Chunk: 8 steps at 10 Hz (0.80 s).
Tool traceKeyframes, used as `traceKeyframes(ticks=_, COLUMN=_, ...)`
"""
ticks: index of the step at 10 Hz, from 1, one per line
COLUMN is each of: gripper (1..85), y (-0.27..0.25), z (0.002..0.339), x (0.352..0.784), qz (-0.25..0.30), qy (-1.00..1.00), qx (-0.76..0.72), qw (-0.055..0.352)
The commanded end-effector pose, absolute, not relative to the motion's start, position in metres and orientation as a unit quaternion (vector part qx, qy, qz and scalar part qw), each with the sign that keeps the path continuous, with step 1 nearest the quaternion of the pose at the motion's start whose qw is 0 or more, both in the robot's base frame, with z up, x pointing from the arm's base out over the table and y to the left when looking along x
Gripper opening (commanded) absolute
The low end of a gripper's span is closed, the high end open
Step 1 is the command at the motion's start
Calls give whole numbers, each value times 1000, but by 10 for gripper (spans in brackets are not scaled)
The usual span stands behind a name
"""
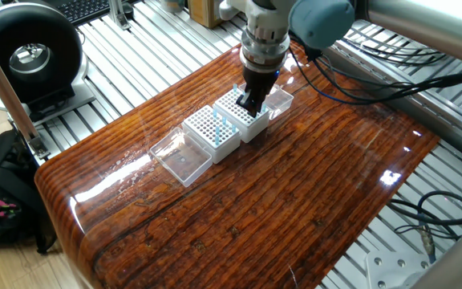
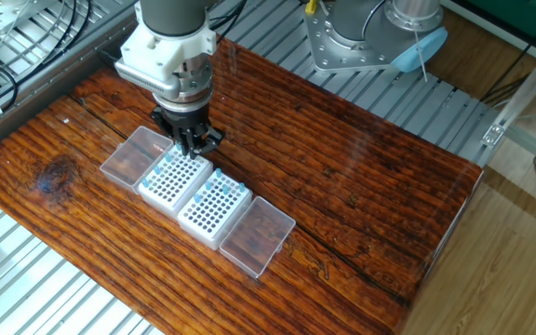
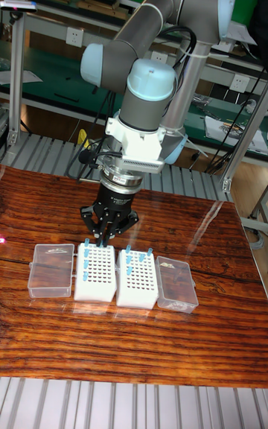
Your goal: Transfer all medium pipette tips from one holder to another
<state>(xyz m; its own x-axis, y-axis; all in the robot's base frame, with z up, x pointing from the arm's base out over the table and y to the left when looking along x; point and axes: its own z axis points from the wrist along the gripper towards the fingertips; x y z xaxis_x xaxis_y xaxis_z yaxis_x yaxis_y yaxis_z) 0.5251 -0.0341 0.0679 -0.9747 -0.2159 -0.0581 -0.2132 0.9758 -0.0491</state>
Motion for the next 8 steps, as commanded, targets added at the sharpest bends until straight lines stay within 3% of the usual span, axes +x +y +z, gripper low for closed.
traceKeyframes(ticks=1, gripper=143, y=-32, z=69, x=526, qz=-16, qy=994, qx=-101, qw=33)
traceKeyframes(ticks=8, gripper=133, y=-30, z=86, x=535, qz=-12, qy=995, qx=-100, qw=28)
